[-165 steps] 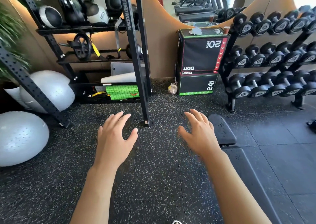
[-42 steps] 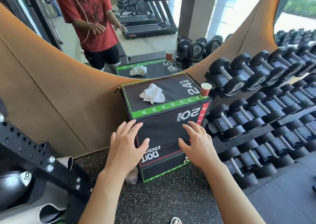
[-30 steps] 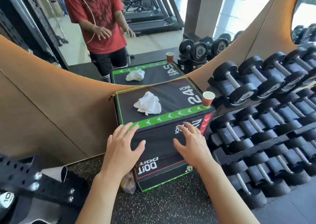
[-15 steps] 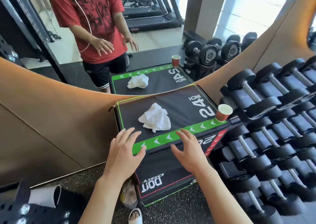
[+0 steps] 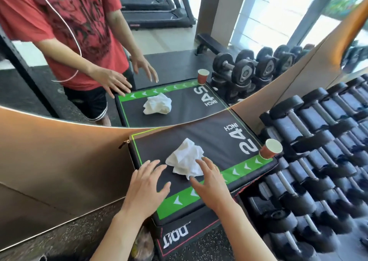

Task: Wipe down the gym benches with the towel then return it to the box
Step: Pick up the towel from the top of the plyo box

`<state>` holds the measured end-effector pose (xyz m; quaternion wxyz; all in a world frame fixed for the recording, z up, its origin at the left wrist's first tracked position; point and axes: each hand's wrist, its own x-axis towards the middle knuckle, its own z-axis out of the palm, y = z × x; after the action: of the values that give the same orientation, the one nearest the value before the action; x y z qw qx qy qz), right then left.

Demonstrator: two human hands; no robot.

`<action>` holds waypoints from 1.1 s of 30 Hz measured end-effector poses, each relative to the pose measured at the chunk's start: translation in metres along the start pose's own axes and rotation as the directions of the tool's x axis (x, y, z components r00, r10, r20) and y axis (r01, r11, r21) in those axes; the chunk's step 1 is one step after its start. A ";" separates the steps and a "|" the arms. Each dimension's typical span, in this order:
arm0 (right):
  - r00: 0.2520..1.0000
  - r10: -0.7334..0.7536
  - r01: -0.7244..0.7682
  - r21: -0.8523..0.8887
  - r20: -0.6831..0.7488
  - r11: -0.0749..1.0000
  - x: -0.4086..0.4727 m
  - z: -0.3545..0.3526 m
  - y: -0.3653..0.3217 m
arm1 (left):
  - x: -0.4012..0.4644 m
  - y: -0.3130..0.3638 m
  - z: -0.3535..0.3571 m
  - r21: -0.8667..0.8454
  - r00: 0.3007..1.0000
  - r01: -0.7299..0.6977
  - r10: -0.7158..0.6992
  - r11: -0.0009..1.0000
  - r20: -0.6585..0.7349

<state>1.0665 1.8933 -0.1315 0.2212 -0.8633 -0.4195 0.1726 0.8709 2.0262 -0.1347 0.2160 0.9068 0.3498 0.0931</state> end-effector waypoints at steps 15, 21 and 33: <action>0.994 0.102 -0.101 -0.034 0.025 0.994 0.103 0.046 -0.019 | 0.024 -0.037 0.045 -0.001 0.983 0.144 -0.143 0.990 0.118; 0.987 0.159 -0.153 -0.169 0.019 0.974 0.119 0.082 -0.017 | 0.014 -0.038 0.044 -0.028 0.972 0.224 -0.221 0.974 0.079; 0.990 -0.129 0.141 -0.241 0.063 0.960 0.126 0.084 0.033 | 0.007 -0.014 0.050 -0.028 0.973 0.229 -0.229 0.973 0.024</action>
<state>1.1209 1.9958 -0.2335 0.1144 -0.8491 -0.5005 0.1243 0.8839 2.0233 -0.1854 0.2426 0.8579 0.4484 0.0635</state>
